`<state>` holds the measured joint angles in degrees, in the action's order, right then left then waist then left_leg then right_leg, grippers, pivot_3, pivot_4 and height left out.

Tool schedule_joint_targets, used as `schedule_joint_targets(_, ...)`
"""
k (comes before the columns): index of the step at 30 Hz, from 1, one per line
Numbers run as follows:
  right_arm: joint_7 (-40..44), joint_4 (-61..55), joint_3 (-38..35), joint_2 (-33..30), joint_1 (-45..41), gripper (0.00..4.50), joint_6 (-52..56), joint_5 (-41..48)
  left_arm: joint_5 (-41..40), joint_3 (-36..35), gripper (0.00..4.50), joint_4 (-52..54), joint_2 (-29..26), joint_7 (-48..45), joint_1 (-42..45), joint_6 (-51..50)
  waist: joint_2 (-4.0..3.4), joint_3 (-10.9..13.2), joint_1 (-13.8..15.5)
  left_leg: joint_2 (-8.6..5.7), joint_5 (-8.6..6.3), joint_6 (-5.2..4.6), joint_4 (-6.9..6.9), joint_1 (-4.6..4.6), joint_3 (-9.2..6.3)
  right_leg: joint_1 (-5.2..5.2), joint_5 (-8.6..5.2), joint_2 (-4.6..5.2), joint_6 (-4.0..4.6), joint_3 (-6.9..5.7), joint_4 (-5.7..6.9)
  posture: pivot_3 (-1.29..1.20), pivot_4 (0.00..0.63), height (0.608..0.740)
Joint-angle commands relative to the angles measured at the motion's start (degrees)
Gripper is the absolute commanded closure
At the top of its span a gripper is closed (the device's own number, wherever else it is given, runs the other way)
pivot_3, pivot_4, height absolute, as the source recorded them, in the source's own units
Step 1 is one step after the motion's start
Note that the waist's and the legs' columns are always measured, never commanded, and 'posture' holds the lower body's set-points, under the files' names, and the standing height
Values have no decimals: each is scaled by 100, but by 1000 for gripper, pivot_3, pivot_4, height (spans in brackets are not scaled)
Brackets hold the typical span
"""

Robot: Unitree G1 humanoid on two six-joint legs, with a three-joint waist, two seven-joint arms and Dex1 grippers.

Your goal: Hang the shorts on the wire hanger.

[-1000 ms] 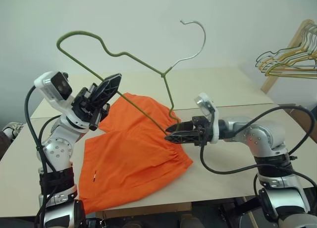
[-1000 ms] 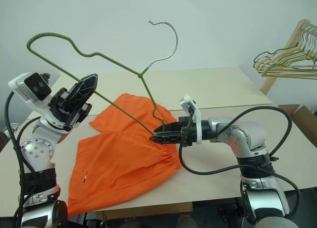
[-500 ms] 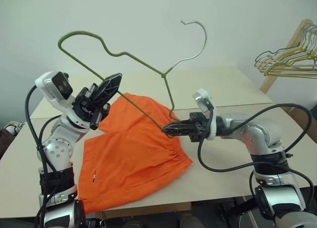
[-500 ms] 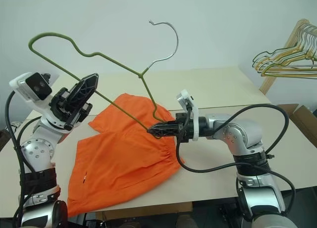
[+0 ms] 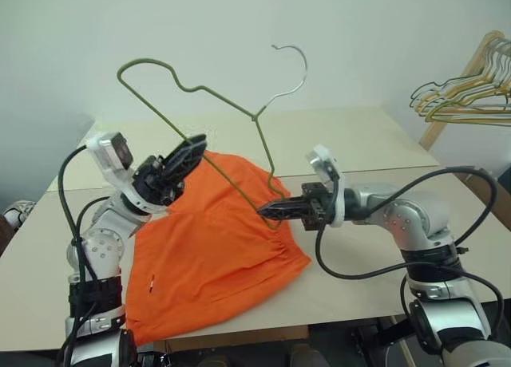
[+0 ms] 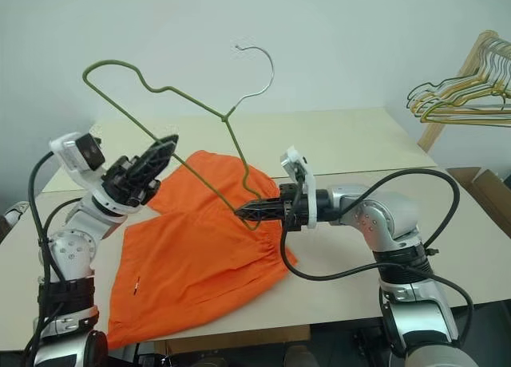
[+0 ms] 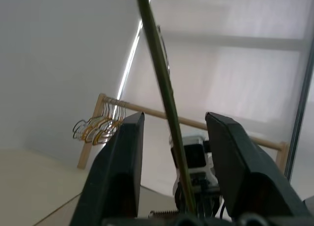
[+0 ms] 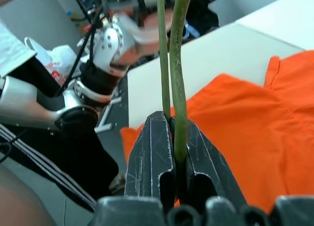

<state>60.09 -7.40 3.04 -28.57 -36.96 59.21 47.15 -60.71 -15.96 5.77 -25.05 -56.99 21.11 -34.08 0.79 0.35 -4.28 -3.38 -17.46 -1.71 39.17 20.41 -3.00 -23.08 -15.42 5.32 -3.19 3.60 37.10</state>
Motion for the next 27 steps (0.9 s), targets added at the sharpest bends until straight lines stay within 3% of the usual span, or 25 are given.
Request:
schedule_joint_targets(1, -373, -77, -704, -93, 34, 4500, 156, 366, 730, 220, 1066, 14, -414, -110, -287, 180, -1, 0, -2, 0, 0, 0, -1, -1, 0, 0, 0, 0, 0, 0, 0, -100, 0, 740)
schedule_joint_targets(4, -556, -21, -1188, -410, 242, 4500, 611, 695, 1186, 292, 38, 112, -801, -281, -599, 351, -1, 1, 15, 0, -1, -1, -3, 0, 0, 0, 0, 2, 1, 0, -1, -105, 0, 740)
schedule_joint_targets(7, -570, -19, -1499, -1034, 677, 4500, 937, 764, 1661, 376, 13, 297, -1273, -569, -868, 599, -2, 2, 51, 0, -3, -5, -4, 11, -3, -4, 0, 8, 1, -5, -6, -112, 0, 740)
schedule_joint_targets(11, -622, 251, -1408, -1916, 1208, 4500, 1329, 475, 2484, 785, 13, 591, -1884, -975, -1035, 1095, -5, 3, 43, 0, -5, -8, -4, 24, 1, -10, 0, 29, 1, -3, -14, -121, 0, 740)
schedule_joint_targets(15, -166, 666, -1103, -2594, 1612, 4500, 1452, 290, 3045, 1197, 13, 823, -2251, -1196, -1029, 1376, -17, 3, 37, 8, -5, -9, -5, 26, 4, -5, 0, 52, 3, 2, -22, -125, 0, 740)
schedule_joint_targets(20, 530, 1503, -455, -3139, 1573, 4500, 2103, 255, 3760, 1636, 13, 827, -2457, -1231, -989, 1755, -29, 7, 4, 13, -6, -11, -9, 24, 15, -5, 0, 48, 3, 3, -22, -119, 0, 740)
schedule_joint_targets(27, 1350, 2610, 405, -3487, 1325, 4500, 1925, -320, 3689, 1632, 13, 932, -2319, -1244, -1071, 1751, -34, 9, 28, 13, -8, -16, -7, 24, 17, -5, 0, 48, 2, -2, -22, -110, 0, 740)
